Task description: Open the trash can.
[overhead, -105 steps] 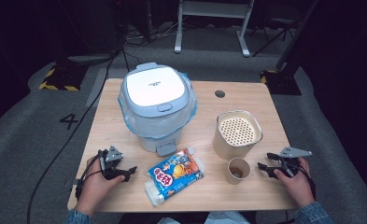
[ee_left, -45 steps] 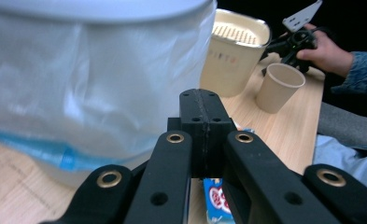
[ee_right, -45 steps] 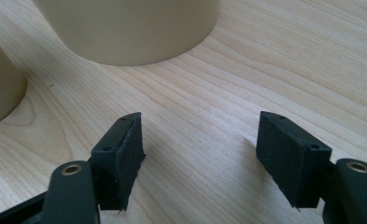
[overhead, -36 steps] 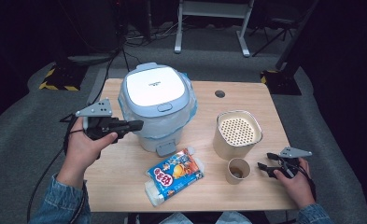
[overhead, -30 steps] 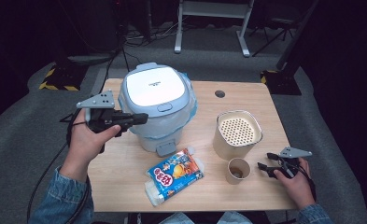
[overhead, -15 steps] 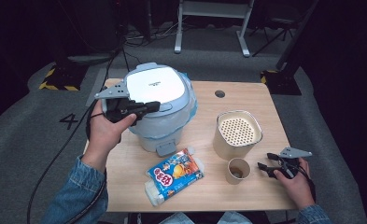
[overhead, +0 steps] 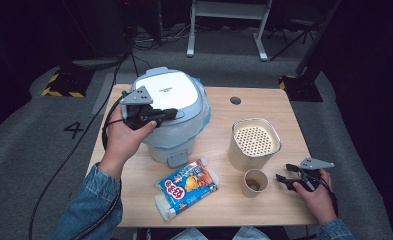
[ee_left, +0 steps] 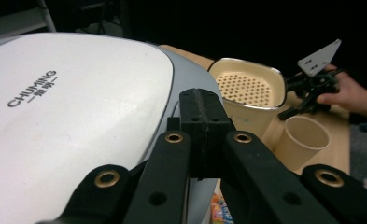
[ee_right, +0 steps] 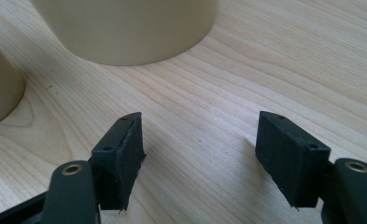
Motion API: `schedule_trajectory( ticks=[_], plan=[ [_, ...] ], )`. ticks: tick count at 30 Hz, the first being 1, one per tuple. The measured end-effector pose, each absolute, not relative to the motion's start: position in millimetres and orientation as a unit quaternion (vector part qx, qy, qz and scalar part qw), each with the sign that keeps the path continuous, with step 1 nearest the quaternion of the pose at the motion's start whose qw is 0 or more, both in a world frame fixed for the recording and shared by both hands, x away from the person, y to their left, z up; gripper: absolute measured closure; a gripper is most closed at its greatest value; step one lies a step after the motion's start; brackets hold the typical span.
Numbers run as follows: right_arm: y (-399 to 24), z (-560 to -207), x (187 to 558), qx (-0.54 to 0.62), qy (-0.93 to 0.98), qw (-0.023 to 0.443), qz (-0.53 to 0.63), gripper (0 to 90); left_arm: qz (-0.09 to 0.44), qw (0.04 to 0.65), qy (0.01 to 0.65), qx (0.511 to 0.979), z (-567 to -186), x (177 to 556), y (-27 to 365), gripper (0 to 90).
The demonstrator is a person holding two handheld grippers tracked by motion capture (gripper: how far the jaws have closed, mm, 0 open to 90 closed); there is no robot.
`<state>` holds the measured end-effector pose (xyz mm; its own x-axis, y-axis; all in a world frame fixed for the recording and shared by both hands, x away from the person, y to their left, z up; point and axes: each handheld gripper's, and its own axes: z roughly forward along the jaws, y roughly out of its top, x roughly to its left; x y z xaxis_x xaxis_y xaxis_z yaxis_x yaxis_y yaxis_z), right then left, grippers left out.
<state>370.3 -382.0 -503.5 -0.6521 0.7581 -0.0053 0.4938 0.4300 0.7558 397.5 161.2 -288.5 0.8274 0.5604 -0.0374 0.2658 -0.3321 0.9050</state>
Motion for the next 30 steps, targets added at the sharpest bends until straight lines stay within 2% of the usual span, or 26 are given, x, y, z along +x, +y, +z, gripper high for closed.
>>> schedule_trajectory(
  ticks=[13, 19, 20, 22, 25, 30],
  plan=[
    [-382.0, -503.5, 370.3, 0.378, 0.827, 0.175, 0.377, 33.0, 0.159, 0.480, 0.249, 0.826, -282.6, 396.2, 154.1, 90.0],
    [-382.1, -503.4, 370.4, 0.378, 0.827, 0.175, 0.377, 33.0, 0.140, 0.499, 0.252, 0.817, -285.2, 396.7, 157.6, 90.0],
    [-382.1, -503.4, 370.4, 0.378, 0.827, 0.175, 0.377, 33.1, 0.135, 0.503, 0.255, 0.814, -284.7, 395.7, 158.8, 87.2],
    [-382.2, -503.4, 370.4, 0.378, 0.827, 0.175, 0.377, 33.0, 0.135, 0.509, 0.258, 0.810, -284.8, 393.0, 160.6, 71.3],
    [-382.1, -503.4, 370.4, 0.379, 0.827, 0.174, 0.377, 33.0, 0.138, 0.525, 0.247, 0.802, -284.6, 389.1, 166.8, 55.4],
    [-382.2, -503.4, 370.4, 0.379, 0.827, 0.174, 0.377, 33.1, 0.138, 0.543, 0.238, 0.794, -283.0, 380.7, 184.4, 43.5]
  ],
)
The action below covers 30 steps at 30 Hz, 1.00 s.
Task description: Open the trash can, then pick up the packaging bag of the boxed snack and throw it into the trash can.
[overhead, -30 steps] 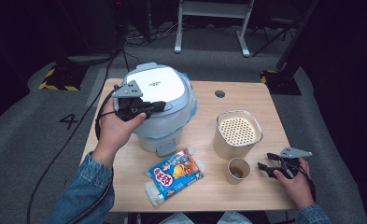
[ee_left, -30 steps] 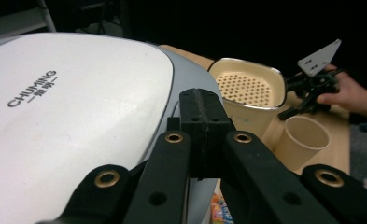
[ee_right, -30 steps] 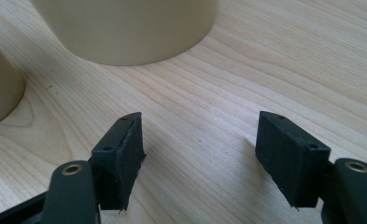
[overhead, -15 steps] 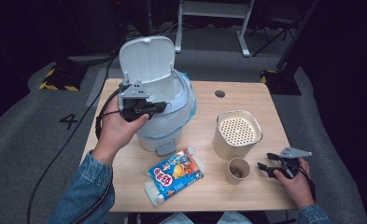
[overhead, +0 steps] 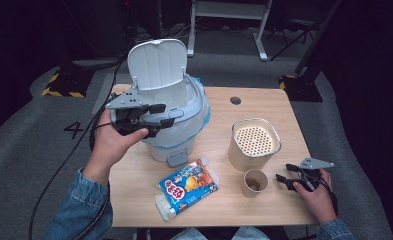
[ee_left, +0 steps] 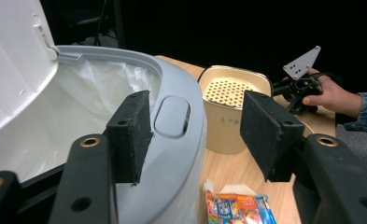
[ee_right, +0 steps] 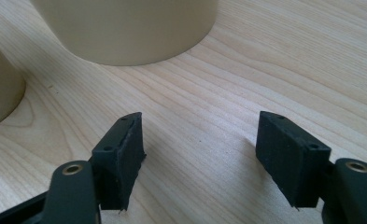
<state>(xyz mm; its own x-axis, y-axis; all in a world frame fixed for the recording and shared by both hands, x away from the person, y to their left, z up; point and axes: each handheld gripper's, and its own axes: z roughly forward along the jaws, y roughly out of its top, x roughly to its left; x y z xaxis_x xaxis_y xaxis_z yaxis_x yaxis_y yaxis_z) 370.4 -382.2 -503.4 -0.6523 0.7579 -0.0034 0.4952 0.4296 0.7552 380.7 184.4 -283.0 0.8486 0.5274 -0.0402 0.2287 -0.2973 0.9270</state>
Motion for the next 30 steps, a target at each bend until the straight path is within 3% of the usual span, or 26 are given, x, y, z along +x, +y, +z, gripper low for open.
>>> schedule_trajectory(
  ticks=[7, 14, 23, 30],
  plan=[
    [-382.2, -503.4, 370.5, 0.379, 0.827, 0.175, 0.376, 33.1, 0.147, 0.532, 0.242, 0.798, -290.3, 363.3, 191.1, 33.8],
    [-382.1, -503.4, 370.4, 0.379, 0.827, 0.175, 0.377, 33.0, 0.138, 0.530, 0.240, 0.801, -305.7, 348.4, 189.1, 29.7],
    [-382.1, -503.4, 370.5, 0.378, 0.827, 0.175, 0.377, 33.0, 0.128, 0.520, 0.235, 0.811, -331.3, 333.8, 188.0, 29.4],
    [-382.1, -503.4, 370.4, 0.379, 0.827, 0.175, 0.377, 33.0, 0.099, 0.502, 0.248, 0.822, -377.3, 337.2, 180.6, 29.2]
  ],
)
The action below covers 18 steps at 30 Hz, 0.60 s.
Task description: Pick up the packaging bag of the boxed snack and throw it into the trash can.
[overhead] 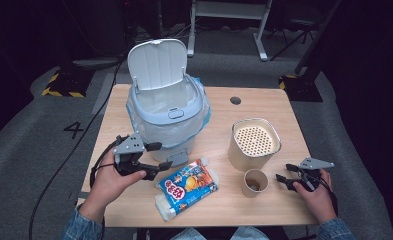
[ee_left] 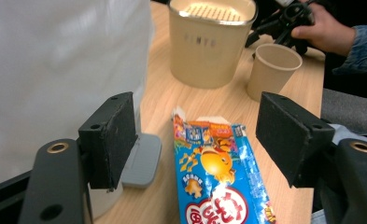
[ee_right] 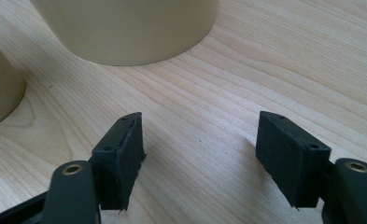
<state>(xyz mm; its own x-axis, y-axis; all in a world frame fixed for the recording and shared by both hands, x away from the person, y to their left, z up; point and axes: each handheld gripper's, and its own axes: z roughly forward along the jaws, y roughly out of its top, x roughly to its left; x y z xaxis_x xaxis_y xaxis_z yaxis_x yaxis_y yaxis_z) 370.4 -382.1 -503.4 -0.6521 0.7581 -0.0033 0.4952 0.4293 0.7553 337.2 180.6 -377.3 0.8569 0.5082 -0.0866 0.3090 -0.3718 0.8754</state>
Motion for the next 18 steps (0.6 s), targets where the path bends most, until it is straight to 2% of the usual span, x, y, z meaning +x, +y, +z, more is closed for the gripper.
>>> schedule_trajectory(
  ticks=[11, 18],
  plan=[
    [-382.1, -503.4, 370.4, 0.378, 0.827, 0.175, 0.377, 33.0, 0.055, 0.470, 0.273, 0.837, -438.9, 353.5, 164.9, 28.0],
    [-382.0, -503.4, 370.3, 0.378, 0.827, 0.175, 0.377, 33.1, 0.023, 0.448, 0.282, 0.848, -463.8, 362.4, 159.7, 28.6]
  ],
)
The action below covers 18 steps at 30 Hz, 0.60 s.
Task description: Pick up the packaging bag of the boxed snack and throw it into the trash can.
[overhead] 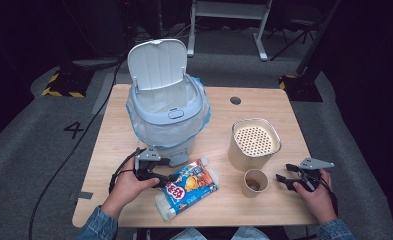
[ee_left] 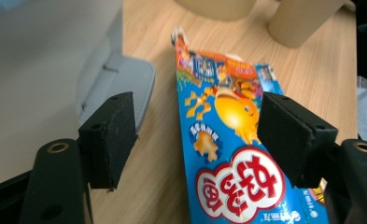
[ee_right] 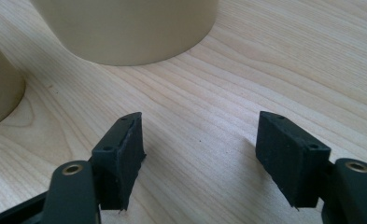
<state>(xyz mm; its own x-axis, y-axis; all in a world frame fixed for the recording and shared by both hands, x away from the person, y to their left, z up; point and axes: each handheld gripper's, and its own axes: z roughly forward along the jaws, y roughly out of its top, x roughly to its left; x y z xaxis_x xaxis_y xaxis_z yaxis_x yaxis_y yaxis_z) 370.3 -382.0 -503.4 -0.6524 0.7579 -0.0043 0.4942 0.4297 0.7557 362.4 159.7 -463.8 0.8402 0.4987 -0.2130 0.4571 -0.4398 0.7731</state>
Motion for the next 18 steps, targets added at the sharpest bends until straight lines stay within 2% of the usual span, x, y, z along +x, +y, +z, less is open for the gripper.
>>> schedule_trajectory(
  ticks=[7, 10, 12, 18],
  plan=[
    [-382.0, -503.4, 370.3, 0.378, 0.827, 0.175, 0.377, 33.1, 0.002, 0.421, 0.290, 0.860, -480.7, 366.1, 155.6, 27.0],
    [-382.0, -503.4, 370.3, 0.378, 0.827, 0.175, 0.377, 33.1, -0.001, 0.408, 0.291, 0.865, -484.3, 367.2, 155.4, 29.3],
    [-382.0, -503.4, 370.3, 0.378, 0.827, 0.175, 0.377, 33.1, -0.003, 0.403, 0.290, 0.868, -485.1, 367.8, 155.5, 34.0],
    [-382.0, -503.4, 370.3, 0.378, 0.827, 0.175, 0.377, 33.1, -0.057, 0.368, 0.310, 0.875, -489.7, 368.8, 151.5, 48.3]
  ],
)
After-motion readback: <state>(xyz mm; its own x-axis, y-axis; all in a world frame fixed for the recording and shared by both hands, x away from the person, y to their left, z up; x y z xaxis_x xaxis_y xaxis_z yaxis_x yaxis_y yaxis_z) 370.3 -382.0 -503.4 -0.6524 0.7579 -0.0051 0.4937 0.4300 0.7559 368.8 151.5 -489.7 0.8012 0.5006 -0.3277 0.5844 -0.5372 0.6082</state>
